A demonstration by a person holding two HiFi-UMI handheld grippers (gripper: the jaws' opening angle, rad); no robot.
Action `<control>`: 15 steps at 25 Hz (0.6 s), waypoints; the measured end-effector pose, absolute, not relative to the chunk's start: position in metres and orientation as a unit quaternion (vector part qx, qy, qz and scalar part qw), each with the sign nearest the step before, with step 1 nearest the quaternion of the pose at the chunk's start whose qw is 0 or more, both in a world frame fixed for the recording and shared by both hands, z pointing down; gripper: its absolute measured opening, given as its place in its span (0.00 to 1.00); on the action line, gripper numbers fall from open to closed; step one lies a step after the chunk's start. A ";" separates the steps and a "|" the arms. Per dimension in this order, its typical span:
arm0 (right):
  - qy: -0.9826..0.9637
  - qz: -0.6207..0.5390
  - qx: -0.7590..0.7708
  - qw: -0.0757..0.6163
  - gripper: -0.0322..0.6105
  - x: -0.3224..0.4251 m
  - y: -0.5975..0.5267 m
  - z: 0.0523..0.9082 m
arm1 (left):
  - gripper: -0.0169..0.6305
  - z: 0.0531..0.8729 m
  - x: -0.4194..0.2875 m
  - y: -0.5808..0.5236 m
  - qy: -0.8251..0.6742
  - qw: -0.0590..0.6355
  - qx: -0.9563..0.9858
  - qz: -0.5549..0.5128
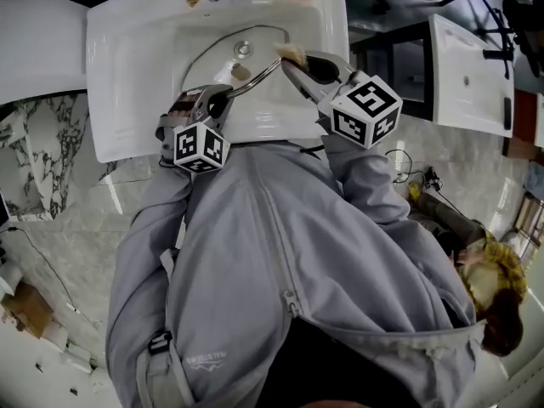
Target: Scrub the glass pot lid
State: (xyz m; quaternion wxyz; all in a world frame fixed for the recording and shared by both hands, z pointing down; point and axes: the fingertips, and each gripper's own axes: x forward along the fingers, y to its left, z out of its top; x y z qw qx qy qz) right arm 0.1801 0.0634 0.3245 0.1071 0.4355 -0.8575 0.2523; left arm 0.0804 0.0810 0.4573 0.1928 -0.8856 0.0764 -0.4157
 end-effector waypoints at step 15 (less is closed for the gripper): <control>-0.905 0.195 0.362 0.113 0.12 0.132 0.044 0.299 | 0.05 0.343 0.028 0.037 0.309 -0.081 -0.928 -0.192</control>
